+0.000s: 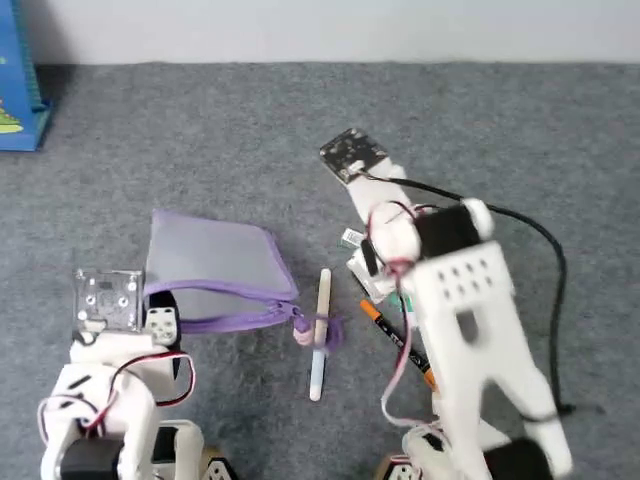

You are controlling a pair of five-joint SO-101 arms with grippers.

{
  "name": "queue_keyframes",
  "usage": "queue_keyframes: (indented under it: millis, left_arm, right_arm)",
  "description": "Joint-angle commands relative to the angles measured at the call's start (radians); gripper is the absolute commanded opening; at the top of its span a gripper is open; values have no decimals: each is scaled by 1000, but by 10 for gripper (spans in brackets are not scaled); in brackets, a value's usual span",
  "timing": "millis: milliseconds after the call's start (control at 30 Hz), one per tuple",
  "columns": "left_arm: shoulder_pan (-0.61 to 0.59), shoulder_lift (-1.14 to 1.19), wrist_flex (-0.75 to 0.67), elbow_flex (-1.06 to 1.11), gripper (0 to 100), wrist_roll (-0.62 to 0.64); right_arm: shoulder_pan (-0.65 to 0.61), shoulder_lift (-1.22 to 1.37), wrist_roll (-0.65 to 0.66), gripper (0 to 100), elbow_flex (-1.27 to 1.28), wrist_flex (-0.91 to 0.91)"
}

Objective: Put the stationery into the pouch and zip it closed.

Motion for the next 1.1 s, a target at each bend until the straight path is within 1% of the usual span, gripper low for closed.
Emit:
queue_keyframes:
  millis: [0, 133, 367, 500, 600, 767, 933, 1067]
  left_arm:
    - [12, 181, 31, -173, 11, -6]
    - [14, 334, 61, -298, 11, -3]
    - [14, 465, 64, -406, 11, -2]
    - [14, 565, 63, -453, 11, 43]
    - [14, 632, 60, -492, 11, 69]
    - [43, 706, 63, -568, 11, 106]
    - [49, 766, 66, -628, 11, 130]
    - [49, 839, 61, -662, 11, 149]
  right_arm:
    - [-5, -163, -15, 9, 11, -64]
    - [-5, -334, -28, 9, 106, -157]
    - [-10, -633, -239, 8, 259, -383]
    - [-88, -748, -302, 8, 327, -532]
    - [-186, -785, -351, 8, 384, -654]
    - [-292, -788, -410, 8, 486, -869]
    - [-314, -788, -448, 8, 578, -1118]
    - [-318, -786, -448, 8, 641, -1320]
